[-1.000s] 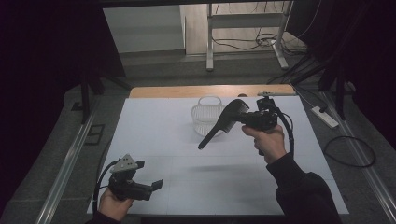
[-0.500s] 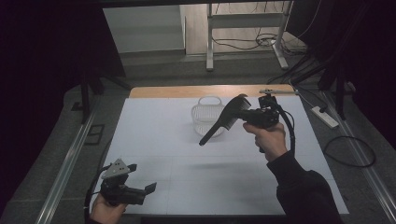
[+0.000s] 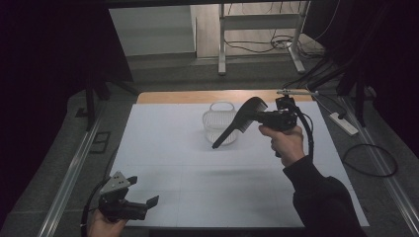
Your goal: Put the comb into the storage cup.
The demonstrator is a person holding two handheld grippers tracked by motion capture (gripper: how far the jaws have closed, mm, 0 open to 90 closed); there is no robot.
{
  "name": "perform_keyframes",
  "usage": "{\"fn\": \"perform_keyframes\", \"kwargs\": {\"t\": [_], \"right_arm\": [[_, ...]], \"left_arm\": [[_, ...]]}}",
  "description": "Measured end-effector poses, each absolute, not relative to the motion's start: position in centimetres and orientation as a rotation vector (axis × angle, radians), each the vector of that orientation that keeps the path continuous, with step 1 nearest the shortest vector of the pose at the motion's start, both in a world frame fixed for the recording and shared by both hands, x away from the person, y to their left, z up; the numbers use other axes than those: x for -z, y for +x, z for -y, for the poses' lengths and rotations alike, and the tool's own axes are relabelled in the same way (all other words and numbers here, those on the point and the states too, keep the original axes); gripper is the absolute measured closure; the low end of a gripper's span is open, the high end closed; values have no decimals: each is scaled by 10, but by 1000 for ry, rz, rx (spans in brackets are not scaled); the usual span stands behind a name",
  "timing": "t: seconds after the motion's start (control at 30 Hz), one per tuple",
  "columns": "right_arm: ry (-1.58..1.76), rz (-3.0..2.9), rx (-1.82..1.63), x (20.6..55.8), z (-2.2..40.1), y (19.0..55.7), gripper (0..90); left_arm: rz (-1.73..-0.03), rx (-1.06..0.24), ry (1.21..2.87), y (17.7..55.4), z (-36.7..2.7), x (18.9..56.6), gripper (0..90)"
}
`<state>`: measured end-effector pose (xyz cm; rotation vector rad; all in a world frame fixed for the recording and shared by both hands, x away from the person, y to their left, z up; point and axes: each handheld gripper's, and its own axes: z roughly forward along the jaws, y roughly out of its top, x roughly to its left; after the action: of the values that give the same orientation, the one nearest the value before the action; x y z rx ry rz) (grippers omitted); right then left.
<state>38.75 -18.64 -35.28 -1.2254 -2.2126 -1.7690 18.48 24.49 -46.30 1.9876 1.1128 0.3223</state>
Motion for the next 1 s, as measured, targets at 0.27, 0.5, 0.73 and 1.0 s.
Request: {"fn": "perform_keyframes", "kwargs": {"t": [0.27,0.5,0.73,1.0], "right_arm": [[-1268,2230,1782,350,188,395,858],[-1308,2231,1796,347,191,403,858],[-1343,2236,1808,341,191,412,858],[-1375,2239,1812,340,190,422,858]], "left_arm": [[-1145,-317,1959,182,-255,462,0],[-1146,-321,1961,181,-258,462,0],[-1140,-336,1985,179,-256,461,0],[-1132,-349,1999,178,-254,461,0]]}}
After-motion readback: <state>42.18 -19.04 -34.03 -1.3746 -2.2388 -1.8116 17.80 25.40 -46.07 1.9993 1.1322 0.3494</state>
